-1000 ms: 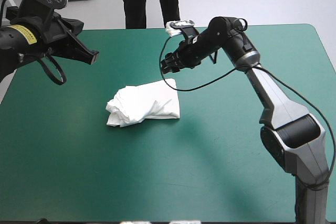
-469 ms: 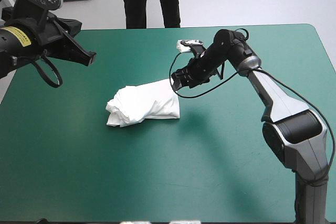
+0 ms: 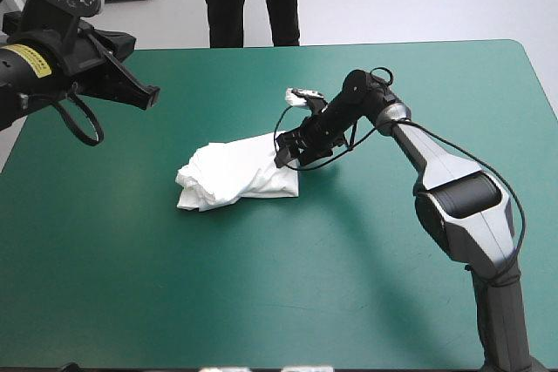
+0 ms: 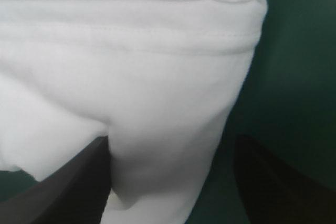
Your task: Fold the cloth
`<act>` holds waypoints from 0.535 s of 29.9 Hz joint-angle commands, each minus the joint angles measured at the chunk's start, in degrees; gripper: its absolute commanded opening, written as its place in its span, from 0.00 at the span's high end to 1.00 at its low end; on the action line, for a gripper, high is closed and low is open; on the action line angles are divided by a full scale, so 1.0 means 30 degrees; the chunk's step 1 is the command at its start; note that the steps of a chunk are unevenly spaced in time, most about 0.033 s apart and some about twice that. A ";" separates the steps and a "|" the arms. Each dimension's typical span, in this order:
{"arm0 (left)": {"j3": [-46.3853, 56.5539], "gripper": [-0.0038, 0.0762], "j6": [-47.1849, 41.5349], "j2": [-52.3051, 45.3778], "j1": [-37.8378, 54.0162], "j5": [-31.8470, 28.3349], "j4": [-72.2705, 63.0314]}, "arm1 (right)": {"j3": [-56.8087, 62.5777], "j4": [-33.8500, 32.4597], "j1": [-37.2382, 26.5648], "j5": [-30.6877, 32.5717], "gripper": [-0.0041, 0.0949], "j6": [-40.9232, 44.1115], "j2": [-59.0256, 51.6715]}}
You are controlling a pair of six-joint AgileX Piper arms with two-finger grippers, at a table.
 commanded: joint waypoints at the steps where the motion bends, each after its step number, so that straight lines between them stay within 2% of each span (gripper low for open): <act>1: -0.0377 0.96 -0.0179 -0.0450 -0.0004 -0.0626 -0.0050 | -0.0481 0.1272 -0.0104 -0.0123 0.33 -0.0361 -0.0683; 4: -0.0377 0.96 -0.0179 -0.0450 -0.0004 -0.0591 -0.0050 | -0.0481 0.1521 -0.0070 -0.0123 0.34 -0.0394 -0.0251; 7: -0.0377 0.96 -0.0179 -0.0450 -0.0004 -0.0556 -0.0050 | -0.0481 0.1606 -0.0070 -0.0053 0.46 -0.0394 0.0029; 10: -0.0377 0.96 -0.0179 -0.0450 -0.0004 -0.0562 -0.0050 | -0.0481 0.1357 -0.0070 -0.0007 0.75 -0.0350 0.0201; 12: -0.0377 0.96 -0.0179 -0.0450 -0.0004 -0.0562 -0.0090 | -0.0481 0.0710 -0.0070 -0.0153 0.98 -0.0350 0.0203; 16: -0.0377 0.96 -0.0179 -0.0450 -0.0004 -0.0562 -0.0403 | -0.0481 -0.1887 -0.0070 -0.0546 0.96 0.0702 0.0095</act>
